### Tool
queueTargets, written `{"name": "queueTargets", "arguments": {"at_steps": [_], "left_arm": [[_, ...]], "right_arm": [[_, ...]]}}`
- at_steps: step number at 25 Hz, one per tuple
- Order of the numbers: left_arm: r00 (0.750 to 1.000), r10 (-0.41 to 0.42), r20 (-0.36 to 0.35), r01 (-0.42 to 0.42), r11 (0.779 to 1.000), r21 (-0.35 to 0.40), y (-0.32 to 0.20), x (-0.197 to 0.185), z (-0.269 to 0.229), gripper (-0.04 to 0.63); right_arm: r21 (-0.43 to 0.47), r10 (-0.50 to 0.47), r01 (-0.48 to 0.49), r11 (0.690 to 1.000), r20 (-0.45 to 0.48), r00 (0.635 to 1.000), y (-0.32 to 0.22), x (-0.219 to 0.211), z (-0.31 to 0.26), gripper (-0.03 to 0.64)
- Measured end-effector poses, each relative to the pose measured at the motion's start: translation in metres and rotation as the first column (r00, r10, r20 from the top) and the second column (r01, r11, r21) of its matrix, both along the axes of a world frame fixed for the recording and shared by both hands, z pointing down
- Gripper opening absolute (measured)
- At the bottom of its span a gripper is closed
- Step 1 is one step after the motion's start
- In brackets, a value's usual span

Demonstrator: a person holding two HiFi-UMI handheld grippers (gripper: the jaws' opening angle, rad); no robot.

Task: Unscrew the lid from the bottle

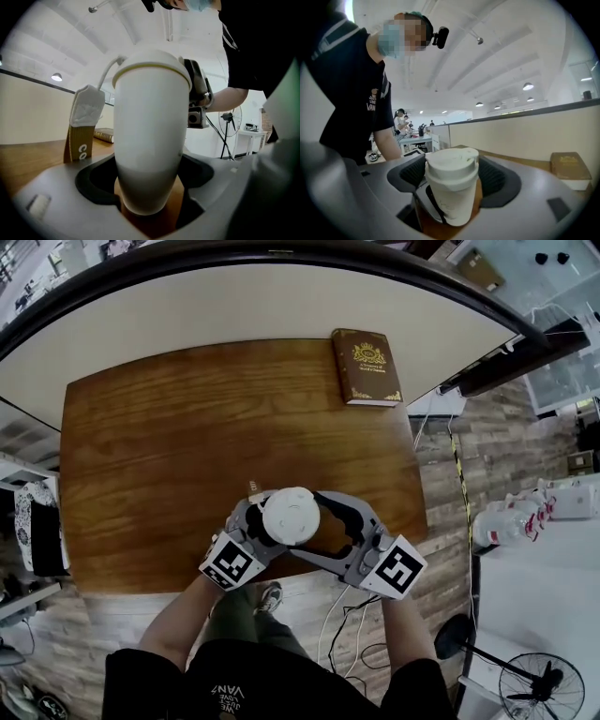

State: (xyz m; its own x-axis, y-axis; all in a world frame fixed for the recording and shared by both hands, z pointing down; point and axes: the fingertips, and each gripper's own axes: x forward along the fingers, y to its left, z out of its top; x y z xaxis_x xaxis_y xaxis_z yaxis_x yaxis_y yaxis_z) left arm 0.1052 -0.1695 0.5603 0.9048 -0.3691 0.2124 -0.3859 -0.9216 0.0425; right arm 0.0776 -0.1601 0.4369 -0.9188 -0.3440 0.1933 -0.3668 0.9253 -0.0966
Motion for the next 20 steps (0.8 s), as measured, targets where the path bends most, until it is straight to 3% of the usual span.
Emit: {"name": "queueTargets", "arguments": {"at_steps": [5,9,12,15,20], "left_arm": [[1.000,0.023,0.004,-0.023,1.000,-0.009,0.004,-0.002,0.008,0.380],[1.000,0.017,0.003,-0.017,1.000,-0.002,0.003,-0.002,0.008,0.380],[1.000,0.001,0.006,-0.001,1.000,0.008,0.002,-0.002,0.007,0.380],[1.000,-0.025,0.014,0.025,1.000,0.001,0.003,-0.002,0.009,0.380],[0.994,-0.103,0.030,0.103,0.995,-0.007,0.002,-0.001,0.010,0.380]], "right_arm": [[-0.022,-0.185,0.184,0.983,-0.043,0.982,0.001,-0.001,0.001,0.321],[-0.017,-0.193,0.192,0.981,-0.094,0.977,0.001,-0.003,-0.001,0.322],[-0.027,-0.094,0.092,0.995,-0.043,0.995,0.003,0.000,-0.004,0.322],[-0.026,0.079,-0.078,0.997,0.017,0.997,0.002,0.010,-0.010,0.322],[0.006,0.372,-0.373,0.928,0.072,0.926,0.007,0.011,-0.011,0.327]]}}
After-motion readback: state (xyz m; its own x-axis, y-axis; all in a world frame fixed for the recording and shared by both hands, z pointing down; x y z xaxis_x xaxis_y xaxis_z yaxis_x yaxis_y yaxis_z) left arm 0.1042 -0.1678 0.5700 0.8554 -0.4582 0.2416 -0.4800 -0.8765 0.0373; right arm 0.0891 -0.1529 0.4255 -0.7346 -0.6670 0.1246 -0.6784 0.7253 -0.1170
